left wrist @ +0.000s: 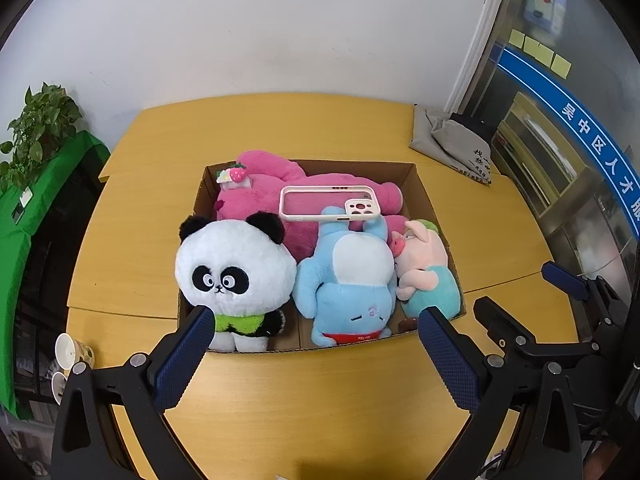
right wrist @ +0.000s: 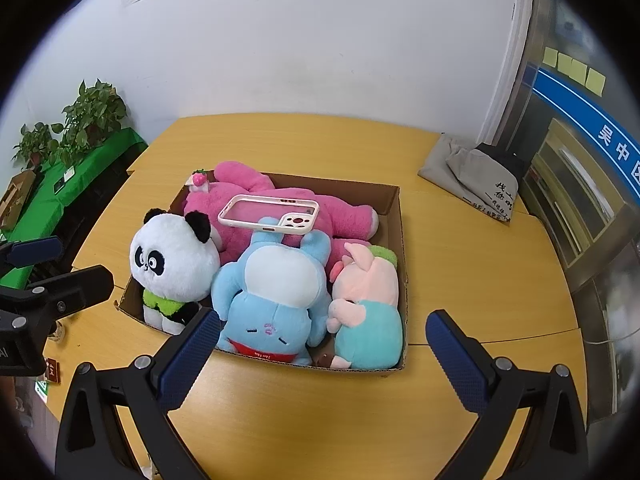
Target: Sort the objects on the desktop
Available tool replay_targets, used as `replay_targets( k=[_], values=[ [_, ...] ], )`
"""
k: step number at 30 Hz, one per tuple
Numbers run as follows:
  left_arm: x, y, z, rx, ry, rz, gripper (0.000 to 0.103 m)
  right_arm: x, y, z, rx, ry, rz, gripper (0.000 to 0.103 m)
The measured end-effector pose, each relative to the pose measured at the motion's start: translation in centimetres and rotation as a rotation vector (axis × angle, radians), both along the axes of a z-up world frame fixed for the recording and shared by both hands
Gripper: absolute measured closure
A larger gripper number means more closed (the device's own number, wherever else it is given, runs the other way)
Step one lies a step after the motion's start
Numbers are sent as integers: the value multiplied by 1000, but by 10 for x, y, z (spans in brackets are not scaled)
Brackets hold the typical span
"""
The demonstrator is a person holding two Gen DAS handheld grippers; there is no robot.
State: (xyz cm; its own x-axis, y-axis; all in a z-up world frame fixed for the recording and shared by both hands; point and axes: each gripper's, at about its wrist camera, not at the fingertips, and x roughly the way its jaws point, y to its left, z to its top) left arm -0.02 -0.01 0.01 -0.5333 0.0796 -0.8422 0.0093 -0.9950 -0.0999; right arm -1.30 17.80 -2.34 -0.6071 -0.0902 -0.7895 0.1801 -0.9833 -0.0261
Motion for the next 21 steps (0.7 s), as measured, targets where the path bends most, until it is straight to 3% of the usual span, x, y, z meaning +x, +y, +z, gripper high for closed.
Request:
replay_targets(
  k=[6, 11, 14, 21],
  values=[
    [-7, 1, -2, -36, 23, 19, 0, -3, 6, -7, -20, -8, 8, 0],
    [-3, -39, -35, 65, 17, 19, 0, 2, 38, -29, -49, 25, -2, 0],
    [6, -60, -70, 57, 2, 21, 0, 1, 83, -63, -86, 2, -34, 0],
    [37, -123, -189, -19, -86, 96, 0, 14, 169, -180, 25, -95, 35, 0]
  ],
)
